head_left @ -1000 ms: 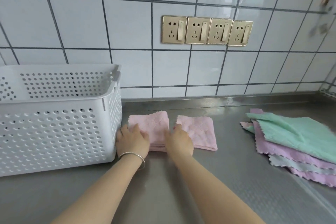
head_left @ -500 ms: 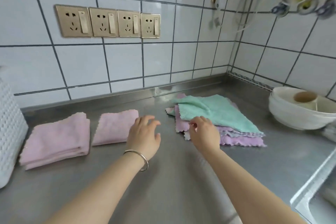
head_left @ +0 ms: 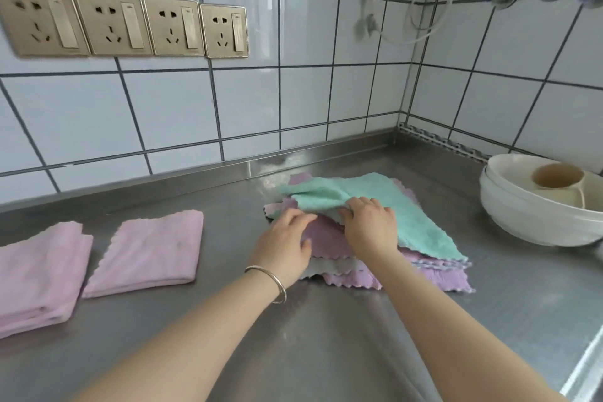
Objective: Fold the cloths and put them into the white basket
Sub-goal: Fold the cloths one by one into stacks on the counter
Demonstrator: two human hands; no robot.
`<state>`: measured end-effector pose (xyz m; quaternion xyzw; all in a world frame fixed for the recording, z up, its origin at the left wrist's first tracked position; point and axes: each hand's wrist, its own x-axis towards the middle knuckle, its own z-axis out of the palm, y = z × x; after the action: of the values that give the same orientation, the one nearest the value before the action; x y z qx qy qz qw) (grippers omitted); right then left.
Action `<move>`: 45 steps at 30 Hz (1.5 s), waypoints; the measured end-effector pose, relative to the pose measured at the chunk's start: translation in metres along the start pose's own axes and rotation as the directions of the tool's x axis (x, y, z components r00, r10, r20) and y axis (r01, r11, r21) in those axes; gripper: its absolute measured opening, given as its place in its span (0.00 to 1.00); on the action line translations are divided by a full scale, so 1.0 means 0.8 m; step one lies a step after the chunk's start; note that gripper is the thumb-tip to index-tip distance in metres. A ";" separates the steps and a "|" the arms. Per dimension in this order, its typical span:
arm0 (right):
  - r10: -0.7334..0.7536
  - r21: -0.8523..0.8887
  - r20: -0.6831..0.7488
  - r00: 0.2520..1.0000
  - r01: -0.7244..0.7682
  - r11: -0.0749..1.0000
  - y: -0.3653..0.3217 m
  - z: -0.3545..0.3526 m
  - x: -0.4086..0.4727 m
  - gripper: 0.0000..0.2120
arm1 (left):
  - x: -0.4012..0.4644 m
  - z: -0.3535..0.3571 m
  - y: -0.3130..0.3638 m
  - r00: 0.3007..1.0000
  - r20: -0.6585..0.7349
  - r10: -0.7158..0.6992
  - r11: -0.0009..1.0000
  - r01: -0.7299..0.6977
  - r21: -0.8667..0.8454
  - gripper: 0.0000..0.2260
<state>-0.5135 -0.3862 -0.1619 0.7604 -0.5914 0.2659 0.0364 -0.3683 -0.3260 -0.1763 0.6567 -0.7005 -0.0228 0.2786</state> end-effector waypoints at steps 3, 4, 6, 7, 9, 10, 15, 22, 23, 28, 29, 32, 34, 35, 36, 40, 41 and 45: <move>0.043 0.205 0.098 0.994 -0.062 0.977 0.002 -0.023 0.008 0.19 | 0.008 0.002 0.007 0.993 -0.093 0.068 0.994 -0.059 0.096 0.28; 0.025 0.265 0.120 0.992 -0.057 0.963 0.001 -0.030 0.009 0.21 | 0.012 0.001 0.009 0.982 -0.150 0.110 0.986 -0.089 0.144 0.30; -0.031 0.368 0.158 0.987 -0.030 0.929 -0.005 -0.043 0.007 0.21 | 0.016 -0.002 0.015 0.949 -0.263 0.174 0.968 -0.116 0.220 0.32; -0.058 0.411 0.175 0.983 -0.020 0.911 -0.010 -0.049 0.005 0.21 | 0.016 -0.004 0.019 0.933 -0.304 0.193 0.964 -0.122 0.237 0.30; -0.109 0.449 0.225 0.968 -0.004 0.894 -0.018 -0.063 -0.003 0.21 | 0.010 -0.011 0.027 0.904 -0.362 0.228 0.955 -0.136 0.263 0.24; -0.135 0.444 0.245 0.960 0.012 0.896 -0.022 -0.071 -0.008 0.21 | 0.005 -0.017 0.029 0.892 -0.379 0.248 0.948 -0.144 0.282 0.22; -0.300 0.252 0.304 0.904 0.227 0.941 -0.031 -0.112 -0.030 0.19 | -0.013 -0.059 0.018 0.812 -0.344 0.471 0.868 -0.357 0.346 0.09; -0.411 0.252 0.364 0.836 0.337 0.907 -0.085 -0.149 -0.084 0.12 | -0.085 -0.141 -0.005 0.853 -0.187 0.488 0.871 -0.463 0.161 0.13; -0.428 0.242 0.323 0.844 0.364 0.900 -0.096 -0.151 -0.093 0.16 | -0.100 -0.153 -0.009 0.888 -0.195 0.416 0.909 -0.403 0.103 0.09; -0.562 0.082 0.101 0.821 0.556 0.827 -0.162 -0.150 -0.122 0.23 | -0.169 -0.221 -0.035 0.933 -0.276 0.231 0.970 -0.243 -0.007 0.22; -0.546 0.079 0.095 0.833 0.540 0.838 -0.176 -0.153 -0.123 0.17 | -0.181 -0.241 -0.042 0.936 -0.287 0.202 0.977 -0.215 -0.014 0.25; -0.498 0.033 0.107 0.861 0.497 0.867 -0.210 -0.163 -0.123 0.09 | -0.215 -0.300 -0.077 0.926 -0.356 0.126 0.992 -0.124 0.028 0.25; -0.455 0.003 0.109 0.884 0.458 0.889 -0.226 -0.162 -0.117 0.09 | -0.230 -0.331 -0.105 0.934 -0.353 0.048 0.998 -0.035 0.045 0.19; -0.428 -0.008 0.124 0.895 0.432 0.902 -0.232 -0.158 -0.113 0.10 | -0.232 -0.342 -0.116 0.942 -0.336 0.014 0.999 0.004 0.052 0.15; -0.408 -0.024 0.147 0.901 0.415 0.909 -0.238 -0.154 -0.109 0.10 | -0.233 -0.351 -0.128 0.947 -0.321 -0.010 0.996 0.036 0.077 0.12; -0.344 -0.048 0.122 0.931 0.352 0.935 -0.268 -0.147 -0.086 0.10 | -0.230 -0.399 -0.163 0.926 -0.372 -0.072 0.961 0.164 0.223 0.12; -0.331 -0.018 0.064 0.942 0.333 0.943 -0.274 -0.152 -0.080 0.09 | -0.229 -0.414 -0.166 0.908 -0.412 -0.075 0.945 0.197 0.261 0.12; -0.351 0.169 -0.309 0.884 0.414 0.894 -0.294 -0.191 -0.078 0.09 | -0.251 -0.470 -0.155 0.814 -0.580 0.023 0.890 0.247 0.383 0.12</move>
<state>-0.3623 -0.2048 0.0025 0.8180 -0.3832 0.4215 0.0804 -0.1018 -0.0301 0.0190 0.7198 -0.5303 0.3168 0.3167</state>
